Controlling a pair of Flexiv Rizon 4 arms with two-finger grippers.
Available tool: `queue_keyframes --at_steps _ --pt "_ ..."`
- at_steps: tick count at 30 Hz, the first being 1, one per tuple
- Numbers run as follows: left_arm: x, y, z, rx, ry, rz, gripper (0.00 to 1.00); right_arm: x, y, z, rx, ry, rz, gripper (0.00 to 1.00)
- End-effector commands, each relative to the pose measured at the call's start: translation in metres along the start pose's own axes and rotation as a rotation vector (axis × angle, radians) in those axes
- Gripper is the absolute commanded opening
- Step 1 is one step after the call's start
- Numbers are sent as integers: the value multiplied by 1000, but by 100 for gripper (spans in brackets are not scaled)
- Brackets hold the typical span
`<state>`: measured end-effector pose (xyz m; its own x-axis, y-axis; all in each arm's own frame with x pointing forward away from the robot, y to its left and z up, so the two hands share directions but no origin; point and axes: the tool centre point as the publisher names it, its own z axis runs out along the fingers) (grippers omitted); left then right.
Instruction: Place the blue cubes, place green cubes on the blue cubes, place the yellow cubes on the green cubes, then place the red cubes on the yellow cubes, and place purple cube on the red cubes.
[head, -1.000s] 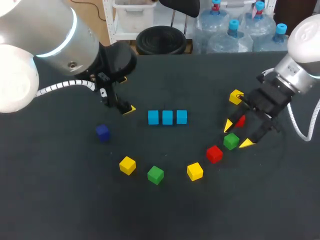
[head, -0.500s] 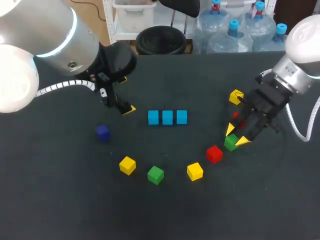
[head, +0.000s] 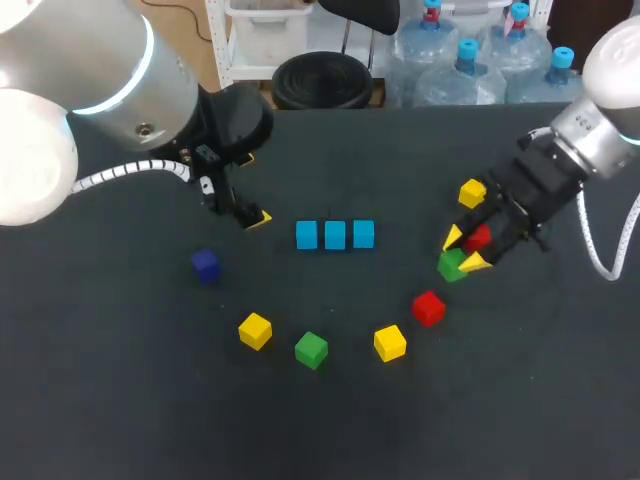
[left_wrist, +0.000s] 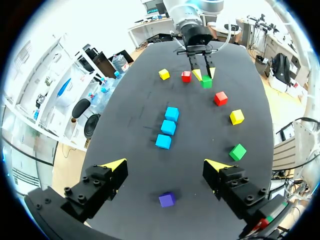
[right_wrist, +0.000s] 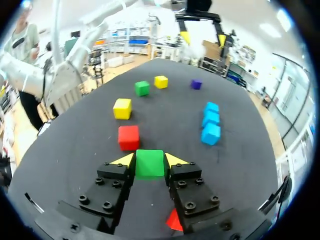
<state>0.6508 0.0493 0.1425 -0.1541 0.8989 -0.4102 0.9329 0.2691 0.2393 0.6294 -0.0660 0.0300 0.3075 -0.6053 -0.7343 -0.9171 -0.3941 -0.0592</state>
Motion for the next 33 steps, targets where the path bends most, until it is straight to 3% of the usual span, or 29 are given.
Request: queue_keyframes --at_steps 1,6,18,33 --pt "0 1 0 2 0 1 100 -17 -2 -4 67 29 49 0" --pt "0 1 0 2 0 1 100 -32 -21 -2 135 35 127 0" --pt "0 1 0 2 0 1 100 -63 -58 19 209 47 205 0" --pt "0 1 0 2 0 1 100 -78 -93 50 256 66 280 0"
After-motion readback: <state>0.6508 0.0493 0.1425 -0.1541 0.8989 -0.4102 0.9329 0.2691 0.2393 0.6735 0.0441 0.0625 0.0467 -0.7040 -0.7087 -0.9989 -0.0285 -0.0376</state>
